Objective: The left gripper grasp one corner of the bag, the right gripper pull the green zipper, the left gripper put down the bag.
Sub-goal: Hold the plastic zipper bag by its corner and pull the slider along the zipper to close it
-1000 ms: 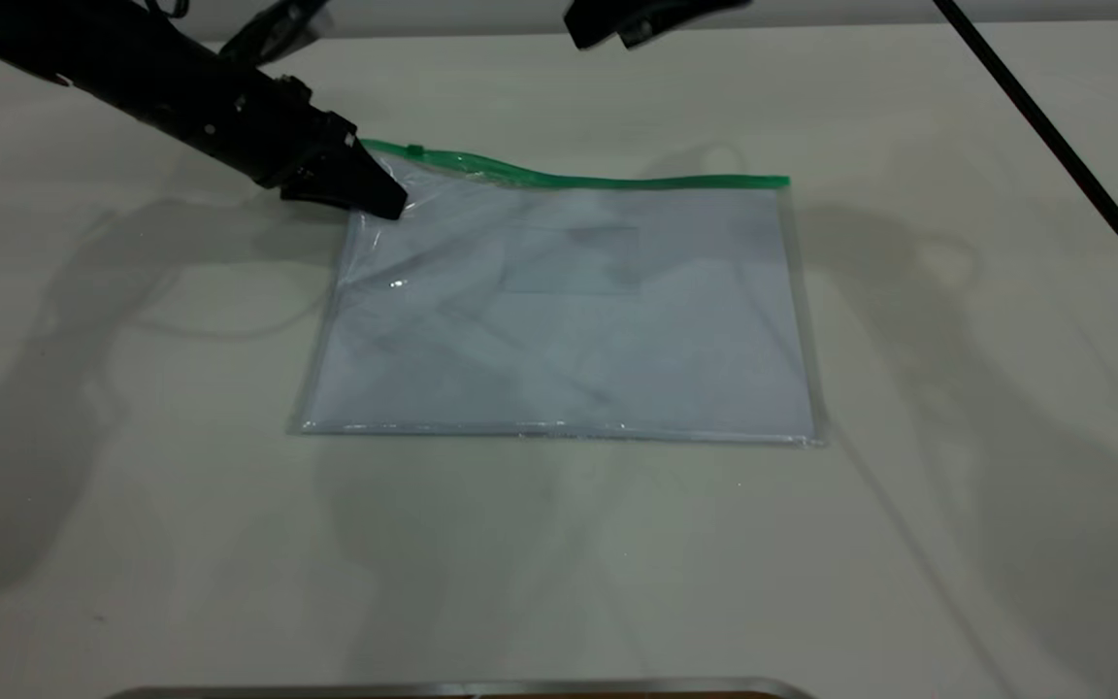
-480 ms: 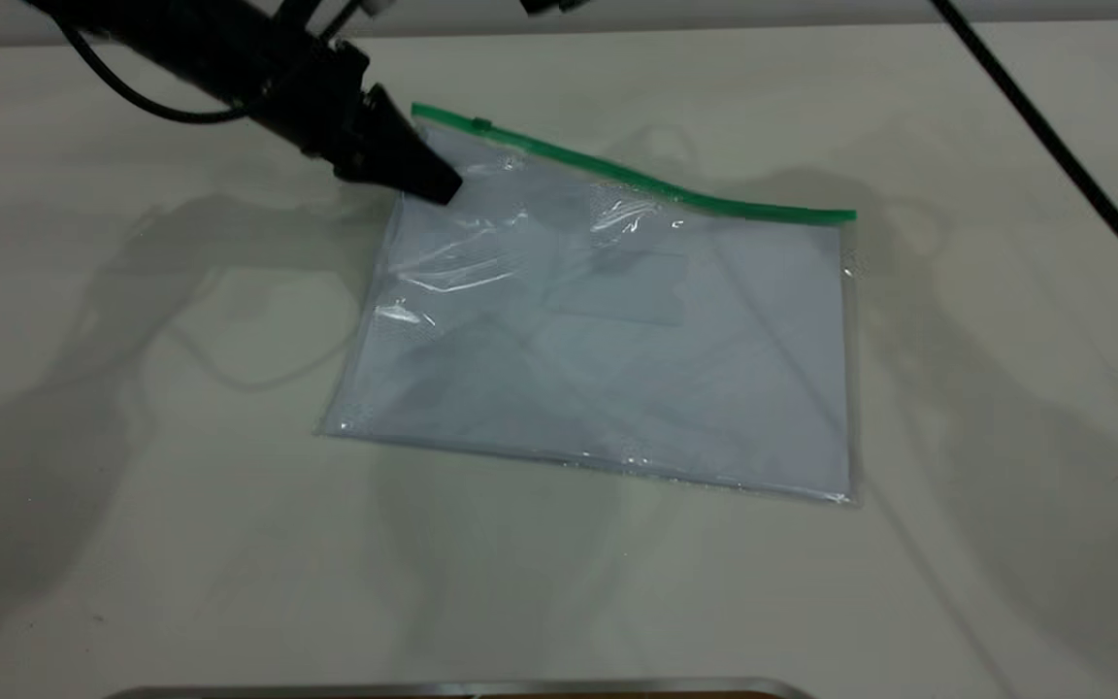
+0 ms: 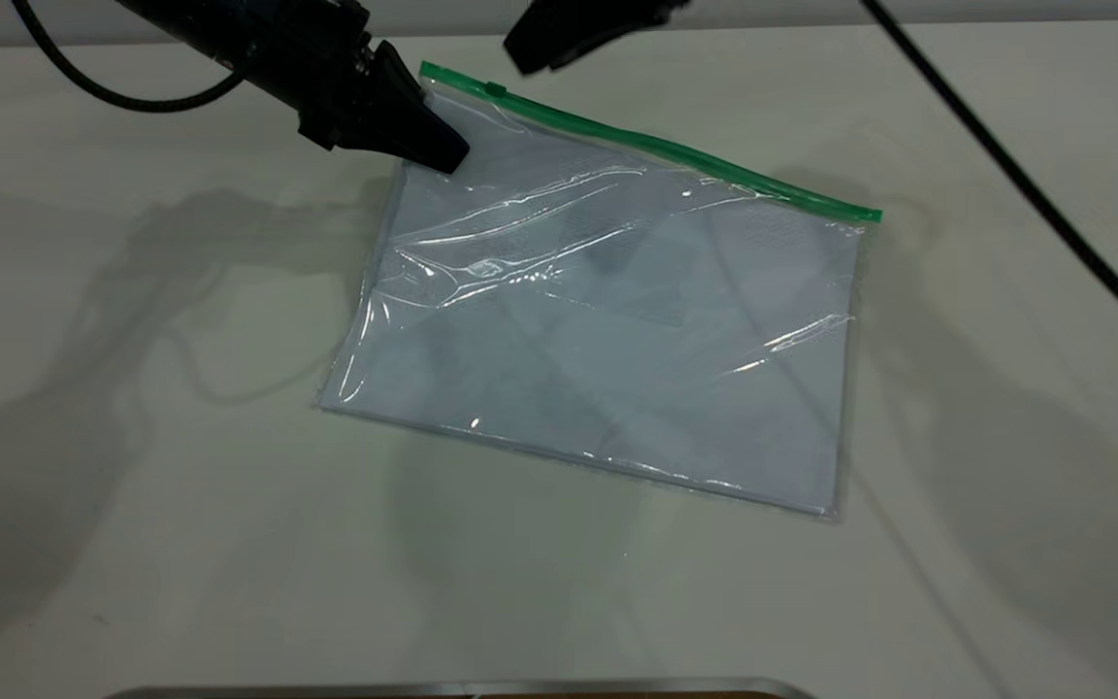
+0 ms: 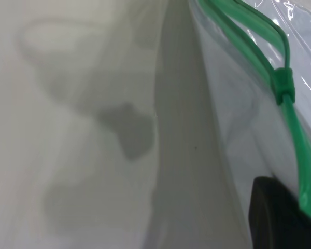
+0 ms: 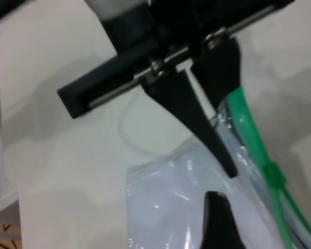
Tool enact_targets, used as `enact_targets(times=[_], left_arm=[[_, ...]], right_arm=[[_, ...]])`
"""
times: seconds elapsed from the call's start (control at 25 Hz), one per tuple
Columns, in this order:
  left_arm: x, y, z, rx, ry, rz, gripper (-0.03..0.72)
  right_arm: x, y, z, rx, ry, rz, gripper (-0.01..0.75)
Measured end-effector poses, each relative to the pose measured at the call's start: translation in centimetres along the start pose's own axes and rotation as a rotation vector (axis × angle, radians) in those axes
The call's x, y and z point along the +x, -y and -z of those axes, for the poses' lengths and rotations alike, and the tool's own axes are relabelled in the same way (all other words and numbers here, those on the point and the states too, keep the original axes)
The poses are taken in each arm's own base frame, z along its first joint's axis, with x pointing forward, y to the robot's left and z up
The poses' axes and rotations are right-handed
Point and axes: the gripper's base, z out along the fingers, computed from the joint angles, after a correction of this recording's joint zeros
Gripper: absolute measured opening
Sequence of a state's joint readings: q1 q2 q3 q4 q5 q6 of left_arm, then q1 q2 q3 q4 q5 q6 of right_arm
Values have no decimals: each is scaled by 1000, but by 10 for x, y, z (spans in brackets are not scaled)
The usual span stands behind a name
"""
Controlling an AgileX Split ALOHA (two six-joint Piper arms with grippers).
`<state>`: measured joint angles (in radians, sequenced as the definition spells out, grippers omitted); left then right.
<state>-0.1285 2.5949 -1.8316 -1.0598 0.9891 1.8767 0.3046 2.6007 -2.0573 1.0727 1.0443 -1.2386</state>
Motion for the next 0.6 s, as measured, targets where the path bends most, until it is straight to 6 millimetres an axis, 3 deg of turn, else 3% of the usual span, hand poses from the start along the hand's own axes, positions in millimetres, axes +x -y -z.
enact_targets(times=[0.4, 0.6], left_arm=[[-7, 0, -12, -30, -23, -128, 51], [-7, 0, -12, -34, -23, -128, 51]], right_arm=[[-1, 1, -9, 39, 27, 36, 516], [10, 8, -20, 22, 37, -13, 516]])
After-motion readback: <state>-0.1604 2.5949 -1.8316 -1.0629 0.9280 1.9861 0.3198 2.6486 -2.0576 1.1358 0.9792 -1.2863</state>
